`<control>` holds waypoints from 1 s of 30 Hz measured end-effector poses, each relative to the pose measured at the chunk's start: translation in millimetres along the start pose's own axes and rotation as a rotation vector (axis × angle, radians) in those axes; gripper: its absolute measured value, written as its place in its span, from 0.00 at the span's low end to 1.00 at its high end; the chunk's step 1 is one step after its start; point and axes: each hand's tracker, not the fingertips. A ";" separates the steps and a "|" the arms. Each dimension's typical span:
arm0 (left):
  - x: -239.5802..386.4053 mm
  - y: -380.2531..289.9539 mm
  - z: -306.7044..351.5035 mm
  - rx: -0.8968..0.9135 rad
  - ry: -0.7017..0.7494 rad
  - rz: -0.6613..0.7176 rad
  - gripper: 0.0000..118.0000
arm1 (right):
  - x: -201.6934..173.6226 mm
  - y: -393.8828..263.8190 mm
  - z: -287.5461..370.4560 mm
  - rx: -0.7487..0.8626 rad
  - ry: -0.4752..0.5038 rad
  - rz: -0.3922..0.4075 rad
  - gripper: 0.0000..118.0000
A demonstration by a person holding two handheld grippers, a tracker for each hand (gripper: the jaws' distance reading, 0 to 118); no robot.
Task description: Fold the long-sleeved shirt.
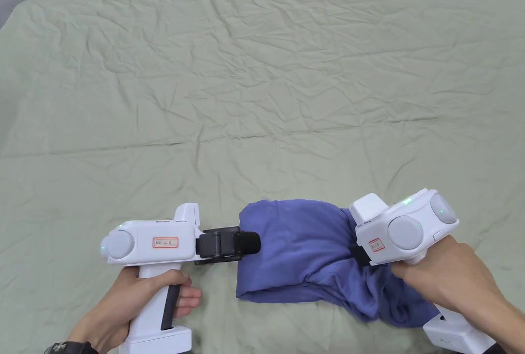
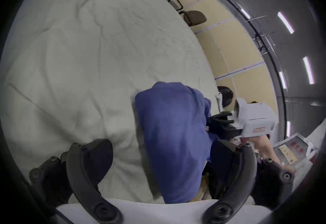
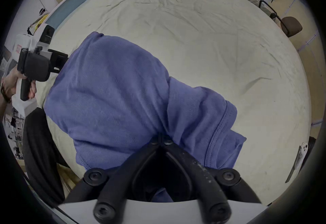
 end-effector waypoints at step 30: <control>35.1 1.3 -69.0 -0.095 -0.010 0.008 0.14 | 2.8 -7.5 1.4 0.058 0.018 -0.026 0.01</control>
